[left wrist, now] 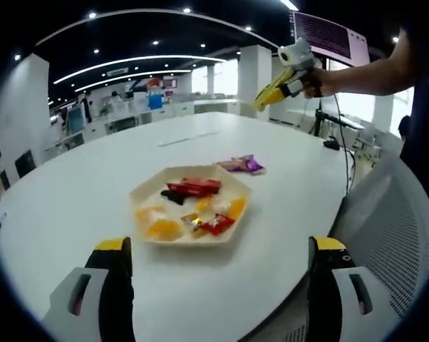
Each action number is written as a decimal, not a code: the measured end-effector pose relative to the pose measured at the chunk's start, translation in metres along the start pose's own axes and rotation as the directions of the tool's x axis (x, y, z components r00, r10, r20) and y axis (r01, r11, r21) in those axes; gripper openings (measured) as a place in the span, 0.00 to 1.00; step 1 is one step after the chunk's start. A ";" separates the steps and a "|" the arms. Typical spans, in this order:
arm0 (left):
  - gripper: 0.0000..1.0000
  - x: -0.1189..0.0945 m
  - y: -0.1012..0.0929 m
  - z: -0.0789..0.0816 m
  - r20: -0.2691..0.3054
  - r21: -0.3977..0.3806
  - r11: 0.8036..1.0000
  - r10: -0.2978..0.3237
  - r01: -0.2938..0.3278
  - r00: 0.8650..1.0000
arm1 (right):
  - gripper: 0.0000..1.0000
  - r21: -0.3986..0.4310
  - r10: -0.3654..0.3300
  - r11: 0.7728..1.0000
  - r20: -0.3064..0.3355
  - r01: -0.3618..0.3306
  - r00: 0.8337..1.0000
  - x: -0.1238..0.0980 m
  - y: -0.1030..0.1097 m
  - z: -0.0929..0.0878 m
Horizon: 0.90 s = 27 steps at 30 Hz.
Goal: Place the target food into the container with the food tongs after gripping and lifting it, then release it inside without dropping or visibly crushing the food.
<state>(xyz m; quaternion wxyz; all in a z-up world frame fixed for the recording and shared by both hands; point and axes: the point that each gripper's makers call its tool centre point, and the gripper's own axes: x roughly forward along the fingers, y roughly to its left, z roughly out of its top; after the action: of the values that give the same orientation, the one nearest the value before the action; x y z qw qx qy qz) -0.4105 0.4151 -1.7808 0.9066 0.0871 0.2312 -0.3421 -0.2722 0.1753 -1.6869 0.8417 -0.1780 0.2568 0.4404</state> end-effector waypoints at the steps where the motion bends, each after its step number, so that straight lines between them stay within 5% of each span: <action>1: 0.99 0.000 -0.002 0.000 0.000 -0.003 1.000 -0.006 0.006 1.000 | 0.28 -0.019 -0.001 1.000 0.007 0.001 1.000 0.002 0.000 0.002; 7: 1.00 0.001 -0.002 0.006 0.036 -0.052 0.998 -0.019 0.021 0.999 | 0.28 -0.027 0.015 1.000 0.032 -0.014 0.999 0.014 -0.002 0.015; 14: 1.00 0.005 -0.015 0.005 0.021 0.002 0.997 -0.081 0.081 0.996 | 0.28 -0.090 0.037 0.995 -0.001 -0.037 0.999 0.031 -0.001 0.012; 16: 1.00 0.002 -0.019 0.006 0.036 -0.004 0.996 -0.093 0.094 0.995 | 0.28 -0.017 0.039 0.999 0.006 -0.038 0.999 0.037 -0.005 0.009; 27: 0.99 0.001 -0.012 0.013 0.063 -0.007 0.998 -0.062 0.062 0.996 | 0.28 -0.030 0.030 0.999 0.020 -0.029 0.999 0.052 -0.005 0.001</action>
<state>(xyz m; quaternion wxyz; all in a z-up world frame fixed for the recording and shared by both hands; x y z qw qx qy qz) -0.4136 0.4011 -1.7702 0.9027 0.0653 0.2070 -0.3715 -0.2429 0.2072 -1.7164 0.8350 -0.1822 0.2443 0.4582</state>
